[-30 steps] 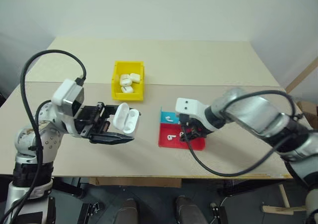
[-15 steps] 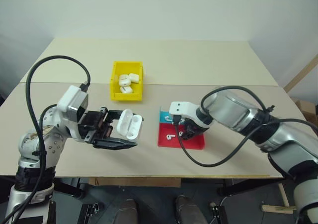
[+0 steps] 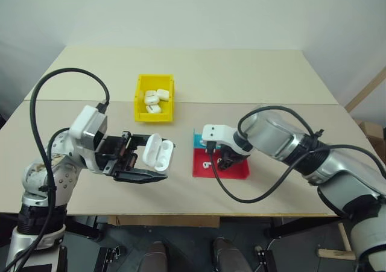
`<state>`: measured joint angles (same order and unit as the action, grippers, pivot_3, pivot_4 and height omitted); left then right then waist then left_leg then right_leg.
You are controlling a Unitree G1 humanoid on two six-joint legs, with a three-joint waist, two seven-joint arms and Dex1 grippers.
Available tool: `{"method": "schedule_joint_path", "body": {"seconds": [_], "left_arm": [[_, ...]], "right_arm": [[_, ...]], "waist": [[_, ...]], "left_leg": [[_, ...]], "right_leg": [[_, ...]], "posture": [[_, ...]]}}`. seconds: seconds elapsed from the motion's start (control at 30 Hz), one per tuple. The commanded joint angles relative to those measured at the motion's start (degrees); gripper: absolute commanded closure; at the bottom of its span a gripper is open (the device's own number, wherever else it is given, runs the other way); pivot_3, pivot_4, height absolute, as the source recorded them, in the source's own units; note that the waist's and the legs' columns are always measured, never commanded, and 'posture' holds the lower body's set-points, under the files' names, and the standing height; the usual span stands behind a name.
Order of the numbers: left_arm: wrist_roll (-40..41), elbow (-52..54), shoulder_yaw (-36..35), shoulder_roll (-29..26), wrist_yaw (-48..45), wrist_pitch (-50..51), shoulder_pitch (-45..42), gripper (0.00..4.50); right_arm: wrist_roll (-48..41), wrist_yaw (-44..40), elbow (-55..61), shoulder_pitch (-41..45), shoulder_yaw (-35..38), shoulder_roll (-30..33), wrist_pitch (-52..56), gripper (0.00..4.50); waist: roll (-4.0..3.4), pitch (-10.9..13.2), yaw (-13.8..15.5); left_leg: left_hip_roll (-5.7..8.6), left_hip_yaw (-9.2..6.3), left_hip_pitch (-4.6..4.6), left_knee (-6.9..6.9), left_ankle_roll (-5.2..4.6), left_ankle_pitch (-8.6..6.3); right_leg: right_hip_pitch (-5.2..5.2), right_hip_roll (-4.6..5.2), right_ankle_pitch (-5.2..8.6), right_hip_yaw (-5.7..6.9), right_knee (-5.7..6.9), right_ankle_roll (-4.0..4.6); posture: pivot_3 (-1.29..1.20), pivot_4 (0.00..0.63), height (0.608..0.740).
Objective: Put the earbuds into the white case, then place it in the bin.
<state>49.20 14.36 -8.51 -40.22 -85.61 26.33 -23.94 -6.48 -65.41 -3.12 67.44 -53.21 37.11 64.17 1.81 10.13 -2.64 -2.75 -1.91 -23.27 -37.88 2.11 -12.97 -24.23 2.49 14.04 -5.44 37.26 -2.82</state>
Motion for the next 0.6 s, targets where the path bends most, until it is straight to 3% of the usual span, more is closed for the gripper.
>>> {"method": "schedule_joint_path", "body": {"seconds": [0.03,0.3,0.4,0.53,0.6], "left_arm": [[0.28,1.58,-0.9,-0.56,0.21,-1.12,0.48,1.73],[0.07,1.5,-1.26,-0.94,0.16,-1.63,1.15,1.73],[-0.02,1.59,-1.38,-1.01,0.27,-1.81,1.51,1.73],[-0.06,1.36,-1.44,-1.18,0.23,-1.88,1.51,1.73],[-0.15,1.15,-1.43,-1.33,0.12,-1.96,1.42,1.73]], "right_arm": [[1.36,-0.42,0.8,-0.05,1.47,-0.07,-0.82,1.98],[2.59,-1.29,0.6,-1.04,1.33,-0.2,-1.67,1.98],[2.92,-1.02,-0.05,-1.51,1.72,-0.7,-2.08,2.58],[3.52,-0.93,-0.6,-1.93,2.5,-1.54,-2.12,3.85],[3.62,-0.85,-0.44,-2.2,2.79,-1.67,-1.93,3.87]], "waist": [[0.0,0.0,0.01],[0.0,0.0,0.0],[0.0,0.0,0.01],[0.0,0.0,0.0],[0.0,0.0,-0.05]], "left_leg": [[0.0,0.0,0.0,0.0,0.0,0.0],[0.0,0.0,0.02,0.0,0.0,0.0],[0.0,0.0,0.02,0.0,0.0,0.0],[0.0,0.0,0.03,0.0,0.0,0.0],[0.0,0.0,0.04,0.0,0.0,0.0]], "right_leg": [[0.0,0.0,0.0,0.0,0.0,0.0],[0.01,0.0,0.0,0.0,0.01,0.0],[0.01,0.0,0.0,0.0,0.01,0.0],[0.02,0.0,0.0,0.0,0.01,0.0],[0.03,0.0,0.0,0.0,0.01,0.0]], "posture": [[0.0,0.15,0.74],[0.0,0.15,0.74],[0.0,0.15,0.74],[0.0,0.15,0.74],[0.0,0.15,0.74]]}}
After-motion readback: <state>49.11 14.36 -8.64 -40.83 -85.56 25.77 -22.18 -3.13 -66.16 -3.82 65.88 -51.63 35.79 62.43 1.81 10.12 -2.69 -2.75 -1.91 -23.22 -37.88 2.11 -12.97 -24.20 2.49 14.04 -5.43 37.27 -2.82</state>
